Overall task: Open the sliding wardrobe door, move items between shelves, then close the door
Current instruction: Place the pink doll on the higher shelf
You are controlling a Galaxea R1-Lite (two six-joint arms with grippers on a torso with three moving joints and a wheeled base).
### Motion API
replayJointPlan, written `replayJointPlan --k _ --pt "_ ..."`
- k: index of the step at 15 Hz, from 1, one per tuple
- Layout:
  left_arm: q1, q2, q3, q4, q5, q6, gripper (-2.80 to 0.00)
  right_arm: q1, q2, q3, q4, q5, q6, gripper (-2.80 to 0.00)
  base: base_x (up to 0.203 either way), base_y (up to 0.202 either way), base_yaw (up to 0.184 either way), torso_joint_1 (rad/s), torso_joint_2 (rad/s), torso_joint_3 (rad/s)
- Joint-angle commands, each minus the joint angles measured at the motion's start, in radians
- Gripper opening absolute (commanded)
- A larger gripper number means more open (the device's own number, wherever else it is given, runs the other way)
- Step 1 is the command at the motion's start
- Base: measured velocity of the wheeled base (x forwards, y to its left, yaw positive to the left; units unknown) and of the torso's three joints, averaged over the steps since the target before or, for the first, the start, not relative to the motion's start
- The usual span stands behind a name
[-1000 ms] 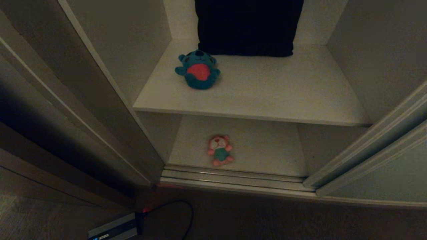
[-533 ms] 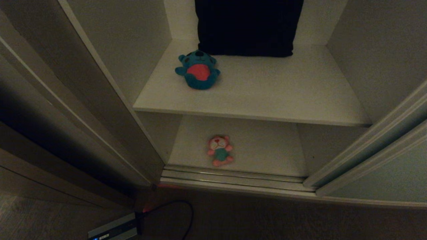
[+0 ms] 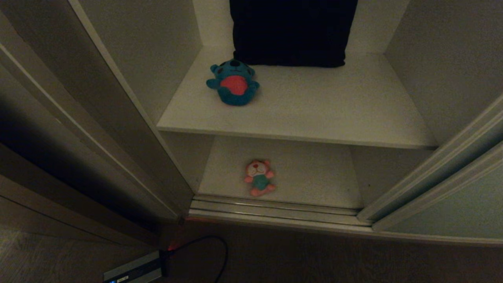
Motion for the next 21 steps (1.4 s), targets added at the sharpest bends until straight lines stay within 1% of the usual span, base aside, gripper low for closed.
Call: replayJointPlan --k 1,3,4,8,11,15,19,21 --pt "0.000 0.002 0.002 0.001 0.000 -0.011 -2.80 0.000 0.000 0.003 0.000 0.000 0.000 -2.80 0.000 0.000 0.000 0.000 0.00 0.000" --pt "0.000 0.002 0.002 0.000 0.000 -0.021 -2.80 -0.001 -0.001 0.003 0.000 0.000 0.000 -2.80 0.000 0.000 0.000 0.000 0.00 0.000" --pt "0.000 0.002 0.002 -0.004 0.002 -0.039 -2.80 0.001 -0.001 0.003 0.000 0.000 -0.002 -2.80 0.000 0.000 0.000 0.000 0.00 0.000" --pt "0.000 0.002 0.004 -0.007 0.008 -0.059 -2.80 -0.001 -0.001 0.003 0.000 0.000 0.000 -2.80 0.000 0.000 0.000 0.000 0.00 0.000" --pt "0.000 0.002 0.002 -0.003 0.006 -0.047 -2.80 -0.001 -0.001 0.003 0.000 0.000 0.000 -2.80 0.000 0.000 0.000 0.000 0.00 0.000" --pt "0.000 0.002 0.002 -0.003 0.006 -0.047 -2.80 0.000 0.000 0.003 0.000 0.000 0.000 -2.80 0.000 0.000 0.000 0.000 0.00 0.000" --pt "0.000 0.002 0.004 -0.007 0.005 -0.053 -2.80 -0.001 -0.001 0.003 0.000 0.000 -0.001 -2.80 -0.168 0.000 0.000 0.001 0.00 0.002" --pt "0.000 0.002 0.007 -0.006 0.005 -0.033 -2.80 0.001 -0.001 0.003 0.000 0.000 0.000 -2.80 -0.195 0.000 0.000 0.006 0.00 0.003"
